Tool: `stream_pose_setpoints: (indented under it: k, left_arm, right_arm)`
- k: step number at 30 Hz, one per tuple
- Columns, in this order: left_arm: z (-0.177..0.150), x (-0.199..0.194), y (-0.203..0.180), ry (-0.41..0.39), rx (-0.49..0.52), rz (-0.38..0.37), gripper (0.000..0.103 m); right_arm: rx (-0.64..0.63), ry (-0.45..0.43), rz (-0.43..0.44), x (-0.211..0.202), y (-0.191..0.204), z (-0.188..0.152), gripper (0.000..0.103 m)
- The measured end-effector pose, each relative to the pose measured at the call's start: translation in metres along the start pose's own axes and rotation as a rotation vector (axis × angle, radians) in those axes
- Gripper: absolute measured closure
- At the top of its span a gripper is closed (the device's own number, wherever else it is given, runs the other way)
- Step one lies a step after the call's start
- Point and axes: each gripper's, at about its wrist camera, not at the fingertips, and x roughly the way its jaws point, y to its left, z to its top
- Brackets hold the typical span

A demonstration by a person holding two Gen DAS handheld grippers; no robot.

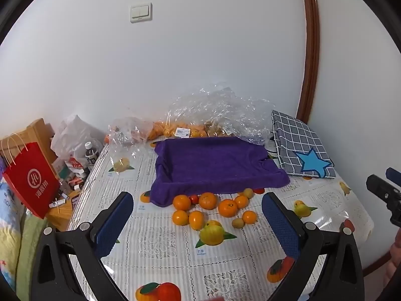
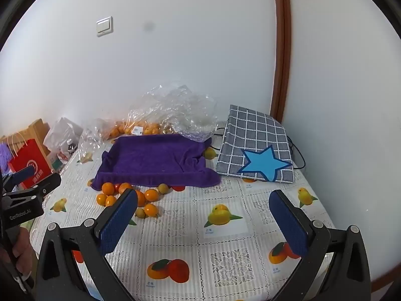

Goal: Organize fruits

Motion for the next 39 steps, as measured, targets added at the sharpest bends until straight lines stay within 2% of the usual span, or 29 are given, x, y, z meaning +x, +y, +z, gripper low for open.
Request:
stream_pose_setpoints:
  k: [1,6,10,18,39]
  left_arm:
    - [0.000,0.000,0.001,0.002,-0.003,-0.002,0.000]
    - [0.001,0.002,0.004,-0.002,-0.004,-0.006,0.000]
    - [0.002,0.000,0.002,-0.009,0.005,-0.002,0.000]
    - [0.002,-0.010,-0.003,-0.020,-0.005,-0.010,0.000]
    - [-0.006,-0.007,0.008,-0.011,-0.024,-0.016,0.000]
  right_arm:
    - [0.008,-0.039,0.007,-0.002,0.000,-0.002,0.000]
    - [-0.001,-0.027,0.005,-0.002,0.004,-0.009,0.000]
    - [-0.001,-0.017,0.001,-0.005,-0.007,0.005,0.000]
    - [0.002,-0.022,-0.027,-0.007,-0.004,0.000,0.000]
    - [-0.023,-0.031,-0.021,-0.005,0.003,-0.004,0.000]
